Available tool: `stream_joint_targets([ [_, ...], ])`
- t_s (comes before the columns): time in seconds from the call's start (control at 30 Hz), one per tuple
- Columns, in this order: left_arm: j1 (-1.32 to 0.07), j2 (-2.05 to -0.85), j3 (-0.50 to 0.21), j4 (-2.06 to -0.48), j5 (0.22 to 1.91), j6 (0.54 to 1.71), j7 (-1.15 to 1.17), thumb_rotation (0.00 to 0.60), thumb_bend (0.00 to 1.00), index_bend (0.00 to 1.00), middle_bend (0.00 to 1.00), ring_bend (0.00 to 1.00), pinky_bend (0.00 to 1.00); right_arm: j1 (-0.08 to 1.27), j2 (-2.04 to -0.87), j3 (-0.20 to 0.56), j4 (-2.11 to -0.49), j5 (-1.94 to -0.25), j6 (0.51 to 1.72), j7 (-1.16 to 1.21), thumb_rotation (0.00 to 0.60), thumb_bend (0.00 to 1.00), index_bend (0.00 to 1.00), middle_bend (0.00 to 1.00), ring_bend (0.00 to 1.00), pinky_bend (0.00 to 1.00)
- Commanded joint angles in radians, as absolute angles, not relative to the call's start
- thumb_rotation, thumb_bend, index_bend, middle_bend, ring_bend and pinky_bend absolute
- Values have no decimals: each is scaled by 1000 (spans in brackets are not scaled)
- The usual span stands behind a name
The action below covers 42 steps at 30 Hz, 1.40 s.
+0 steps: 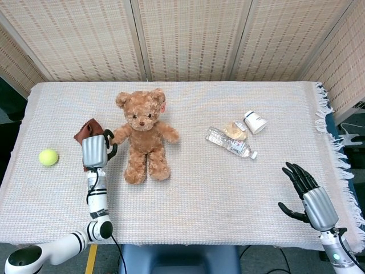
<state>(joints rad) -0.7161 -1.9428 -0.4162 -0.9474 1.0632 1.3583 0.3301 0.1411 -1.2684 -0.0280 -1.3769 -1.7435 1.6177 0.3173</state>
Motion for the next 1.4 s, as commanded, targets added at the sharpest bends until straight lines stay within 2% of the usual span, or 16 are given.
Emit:
stream_joint_targets([
  [0.03,-712,-1943,-410,-952,1061,1340,332,600,332,511,700,583,547,141,-1268,-29,-1377,-1744,1617,317,600,125,0,0,0,133],
  [0.3,-701,-1928,-409,-982,1011,1270,379,600,331,511,701,583,553,141,-1268,-27,-1378,-1743,1620,318,600,125,0,0,0,133],
  [0.53,-707,-1929,-419,-984,1065,1331,328,600,332,512,701,584,552,142,-1268,-26,-1378,-1740,1616,317,600,125,0,0,0,133],
  [0.73,-690,-1906,-395,-1021,1009,1240,391,600,332,512,701,584,557,141,-1267,-27,-1381,-1741,1617,317,600,125,0,0,0,133],
  [0.9,-679,-1881,-393,-1050,1002,1235,406,600,332,508,696,584,555,141,-1266,-24,-1381,-1737,1616,321,600,126,0,0,0,133],
  [1.0,-668,-1846,-386,-1081,1042,1264,377,600,333,442,620,563,548,142,-1266,-25,-1381,-1738,1615,322,600,126,0,0,0,133],
  [1.17,-610,-1711,-343,-1223,1094,1281,371,600,333,271,411,409,456,142,-1266,-24,-1381,-1737,1614,321,600,126,0,0,0,133],
  [1.23,-569,-1630,-307,-1313,1123,1291,370,600,336,235,359,358,432,142,-1264,-26,-1384,-1739,1613,323,600,125,0,0,0,133],
  [1.4,-454,-1439,-151,-1463,1257,1334,355,600,337,200,299,293,384,141,-1262,-26,-1387,-1741,1618,324,600,125,0,0,0,133],
])
